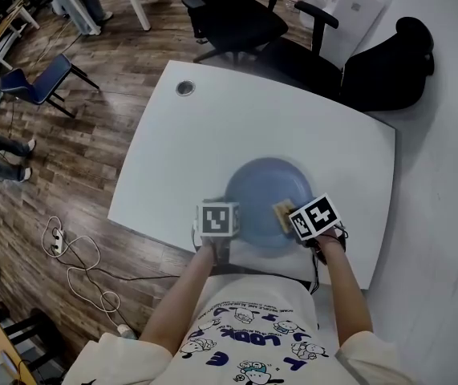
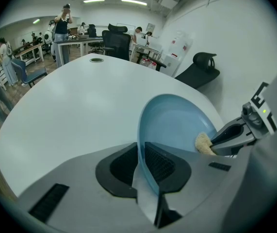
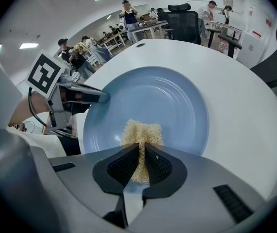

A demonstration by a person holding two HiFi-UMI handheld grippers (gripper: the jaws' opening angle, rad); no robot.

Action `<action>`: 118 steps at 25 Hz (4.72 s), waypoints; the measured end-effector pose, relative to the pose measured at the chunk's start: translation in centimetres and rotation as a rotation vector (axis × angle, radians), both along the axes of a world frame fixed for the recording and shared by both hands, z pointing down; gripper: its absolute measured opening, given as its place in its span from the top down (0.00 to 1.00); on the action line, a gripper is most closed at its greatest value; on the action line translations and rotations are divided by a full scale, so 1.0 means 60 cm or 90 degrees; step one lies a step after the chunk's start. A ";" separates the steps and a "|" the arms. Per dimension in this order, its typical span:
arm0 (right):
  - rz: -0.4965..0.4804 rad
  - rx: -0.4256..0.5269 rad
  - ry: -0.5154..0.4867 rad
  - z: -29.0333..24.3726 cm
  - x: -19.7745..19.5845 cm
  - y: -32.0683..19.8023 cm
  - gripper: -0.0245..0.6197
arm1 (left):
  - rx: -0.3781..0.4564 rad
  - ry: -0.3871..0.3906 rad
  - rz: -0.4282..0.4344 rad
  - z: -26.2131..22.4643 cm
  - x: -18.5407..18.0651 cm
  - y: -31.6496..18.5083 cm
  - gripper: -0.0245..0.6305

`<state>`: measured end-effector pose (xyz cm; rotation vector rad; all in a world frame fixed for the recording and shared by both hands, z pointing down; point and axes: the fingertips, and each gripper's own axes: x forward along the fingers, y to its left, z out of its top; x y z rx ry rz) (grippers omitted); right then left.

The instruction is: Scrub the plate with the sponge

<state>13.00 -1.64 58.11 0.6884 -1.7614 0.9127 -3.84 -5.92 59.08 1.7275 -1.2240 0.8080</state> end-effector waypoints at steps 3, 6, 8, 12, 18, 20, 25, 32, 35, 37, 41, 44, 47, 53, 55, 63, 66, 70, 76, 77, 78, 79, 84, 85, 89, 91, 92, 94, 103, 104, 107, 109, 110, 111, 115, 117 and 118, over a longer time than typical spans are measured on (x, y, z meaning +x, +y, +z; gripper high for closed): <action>0.003 0.007 0.009 0.000 0.005 -0.008 0.89 | -0.001 0.002 0.000 0.000 0.000 0.001 0.89; 0.009 0.009 0.013 -0.002 0.011 -0.014 0.89 | -0.012 0.021 -0.002 0.006 0.008 0.007 0.89; 0.017 0.014 0.014 -0.001 0.015 -0.022 0.89 | -0.009 0.020 -0.003 0.004 0.007 0.005 0.89; 0.033 0.020 0.014 0.000 0.023 -0.036 0.89 | 0.001 0.002 0.002 -0.001 0.001 0.000 0.89; 0.032 0.032 0.024 0.002 0.029 -0.055 0.89 | -0.010 0.015 0.004 0.001 0.004 0.004 0.89; 0.032 0.038 0.031 0.002 0.030 -0.063 0.89 | -0.008 0.009 0.004 0.001 0.002 0.003 0.89; 0.051 0.048 0.039 0.004 0.031 -0.082 0.89 | -0.016 0.008 0.006 0.005 -0.002 0.007 0.89; 0.094 0.063 0.052 0.004 0.031 -0.112 0.89 | -0.009 0.011 0.012 0.002 0.004 0.009 0.88; 0.111 0.071 0.055 0.002 0.032 -0.125 0.89 | -0.003 0.009 0.015 -0.002 0.007 0.003 0.88; 0.121 0.075 0.055 0.002 0.031 -0.133 0.89 | -0.008 0.006 0.017 0.000 0.006 0.005 0.88; 0.130 0.082 0.059 0.004 0.026 -0.144 0.89 | -0.011 0.003 0.014 0.003 0.003 0.009 0.87; 0.137 0.084 0.058 0.005 0.019 -0.155 0.89 | -0.009 0.009 0.013 0.002 0.006 0.010 0.87; 0.140 0.085 0.058 0.005 0.012 -0.166 0.89 | -0.009 0.008 0.012 0.003 0.007 0.010 0.87; 0.130 0.087 0.055 0.007 -0.004 -0.181 0.89 | -0.003 0.007 0.012 0.002 0.005 0.006 0.87; 0.126 0.085 0.052 0.007 -0.009 -0.186 0.89 | -0.008 0.009 0.008 0.003 0.005 0.008 0.87; 0.102 0.104 0.052 0.006 -0.043 -0.190 0.89 | -0.012 0.013 0.010 0.004 0.002 0.011 0.87; 0.084 0.111 0.042 0.006 -0.067 -0.189 0.89 | -0.012 0.015 0.009 0.004 0.001 0.011 0.87; 0.068 0.111 0.025 0.007 -0.088 -0.187 0.89 | -0.010 0.014 0.007 0.004 0.002 0.009 0.87; 0.059 0.107 0.007 0.008 -0.103 -0.190 0.89 | -0.014 0.013 0.002 0.006 0.002 0.007 0.87; 0.056 0.108 0.004 0.008 -0.107 -0.190 0.89 | -0.013 0.014 0.002 0.006 0.002 0.006 0.87; 0.053 0.108 0.000 0.008 -0.112 -0.189 0.89 | -0.013 0.015 0.001 0.006 0.003 0.006 0.87; 0.049 0.107 -0.007 0.009 -0.117 -0.188 0.89 | -0.013 0.017 0.001 0.006 0.003 0.006 0.87; 0.019 0.101 -0.044 0.008 -0.154 -0.174 0.89 | -0.017 0.012 -0.006 0.008 0.001 0.008 0.87; 0.011 0.101 -0.048 0.007 -0.161 -0.170 0.89 | -0.018 0.011 -0.008 0.007 0.000 0.009 0.87; 0.002 0.107 -0.034 0.007 -0.168 -0.168 0.89 | -0.020 0.021 -0.012 0.005 0.004 0.007 0.87; 0.000 0.103 -0.034 0.007 -0.171 -0.166 0.89 | -0.021 0.021 -0.012 0.005 0.003 0.007 0.87; -0.001 0.103 -0.035 0.008 -0.172 -0.164 0.89 | -0.020 0.019 -0.012 0.005 0.003 0.007 0.87; -0.002 0.103 -0.040 0.008 -0.175 -0.161 0.89 | -0.019 0.019 -0.014 0.006 0.003 0.008 0.87; -0.019 0.094 -0.045 0.008 -0.190 -0.145 0.89 | -0.023 0.019 -0.025 0.006 0.001 0.007 0.87; -0.022 0.093 -0.046 0.008 -0.193 -0.143 0.89 | -0.023 0.019 -0.026 0.007 0.001 0.007 0.87; -0.029 0.090 -0.053 0.008 -0.199 -0.135 0.89 | -0.027 0.012 -0.029 0.008 -0.003 0.008 0.87; -0.035 0.083 -0.059 0.008 -0.204 -0.126 0.89 | -0.034 0.021 -0.030 0.010 -0.001 0.012 0.87; -0.038 0.079 -0.062 0.008 -0.205 -0.121 0.89 | -0.039 0.024 -0.032 0.011 0.000 0.014 0.87; -0.041 0.076 -0.065 0.008 -0.207 -0.116 0.89 | -0.041 0.025 -0.033 0.011 0.000 0.015 0.87; -0.051 0.069 -0.070 0.007 -0.212 -0.102 0.89 | -0.041 0.024 -0.037 0.008 -0.002 0.016 0.87; -0.051 0.066 -0.072 0.006 -0.212 -0.096 0.89 | -0.115 0.044 -0.043 0.013 0.009 0.053 0.87; -0.050 0.066 -0.073 0.006 -0.211 -0.093 0.89 | -0.133 0.048 -0.043 0.014 0.011 0.061 0.87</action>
